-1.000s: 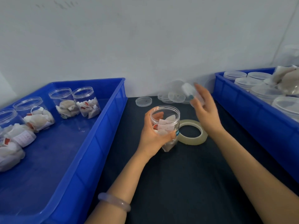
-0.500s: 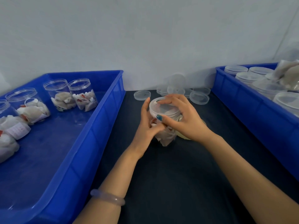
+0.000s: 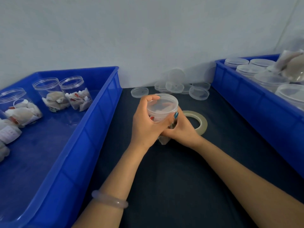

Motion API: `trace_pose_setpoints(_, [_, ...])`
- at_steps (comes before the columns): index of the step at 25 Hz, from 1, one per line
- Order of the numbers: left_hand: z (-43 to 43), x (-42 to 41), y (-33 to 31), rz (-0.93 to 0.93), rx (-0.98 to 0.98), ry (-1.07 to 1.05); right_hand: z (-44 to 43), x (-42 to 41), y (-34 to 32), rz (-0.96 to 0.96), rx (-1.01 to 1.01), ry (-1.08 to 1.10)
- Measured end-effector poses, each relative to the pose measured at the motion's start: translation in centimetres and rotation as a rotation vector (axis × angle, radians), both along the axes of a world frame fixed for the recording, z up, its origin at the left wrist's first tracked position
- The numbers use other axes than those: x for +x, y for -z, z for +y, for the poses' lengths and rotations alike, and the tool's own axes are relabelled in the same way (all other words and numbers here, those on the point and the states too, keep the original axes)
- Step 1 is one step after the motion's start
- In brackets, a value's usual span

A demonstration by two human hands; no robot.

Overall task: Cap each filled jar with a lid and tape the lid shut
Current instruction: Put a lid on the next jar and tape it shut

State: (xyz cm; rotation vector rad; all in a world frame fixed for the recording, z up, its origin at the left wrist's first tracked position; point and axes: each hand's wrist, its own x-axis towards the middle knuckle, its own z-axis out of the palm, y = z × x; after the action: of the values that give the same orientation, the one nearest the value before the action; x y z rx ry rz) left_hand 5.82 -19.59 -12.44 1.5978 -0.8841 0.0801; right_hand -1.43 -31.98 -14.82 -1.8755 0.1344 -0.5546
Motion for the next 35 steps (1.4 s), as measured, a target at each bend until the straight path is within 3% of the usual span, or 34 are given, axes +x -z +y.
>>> trace_pose_setpoints(5, [0.3, -0.8, -0.5, -0.083, 0.012, -0.106, 1.5, -0.4, 0.0, -0.028, -0.052, 0.146])
trace_pose_setpoints(9, [1.2, -0.1, -0.9, 0.078, -0.048, -0.044, 2.4, -0.5, -0.7, 0.005, -0.191, 0.246])
trace_pose_setpoints(11, [1.4, 0.0, -1.2, 0.164, -0.078, 0.016, 2.1, -0.7, -1.3, 0.008, -0.149, 0.164])
trace_pose_setpoints(17, [2.4, 0.4, -2.1, 0.393, -0.022, 0.237, 1.2, -1.7, -3.1, 0.117, 0.346, -0.391])
trace_pose_setpoints(21, [2.8, 0.2, -2.3, 0.501, 0.04, 0.421, 1.0, -2.4, -3.3, 0.243, 0.489, -0.53])
trace_pose_setpoints(25, [3.5, 1.0, -2.6, 0.502, -0.001, 0.491, 1.9, -1.8, -3.8, 0.172, 0.33, -0.413])
trace_pose_setpoints(31, [3.5, 0.9, -3.6, 0.419, 0.056, 0.346, 2.9, -1.5, -4.4, 0.104, 0.151, -0.246])
trace_pose_setpoints(33, [3.2, 0.9, -3.9, 0.349, 0.101, 0.268, 3.8, -1.3, -4.3, 0.075, 0.051, -0.099])
trace_pose_setpoints(35, [2.7, 0.7, -3.9, 0.321, 0.125, 0.157, 4.8, -1.2, -4.0, 0.189, -0.134, 0.171])
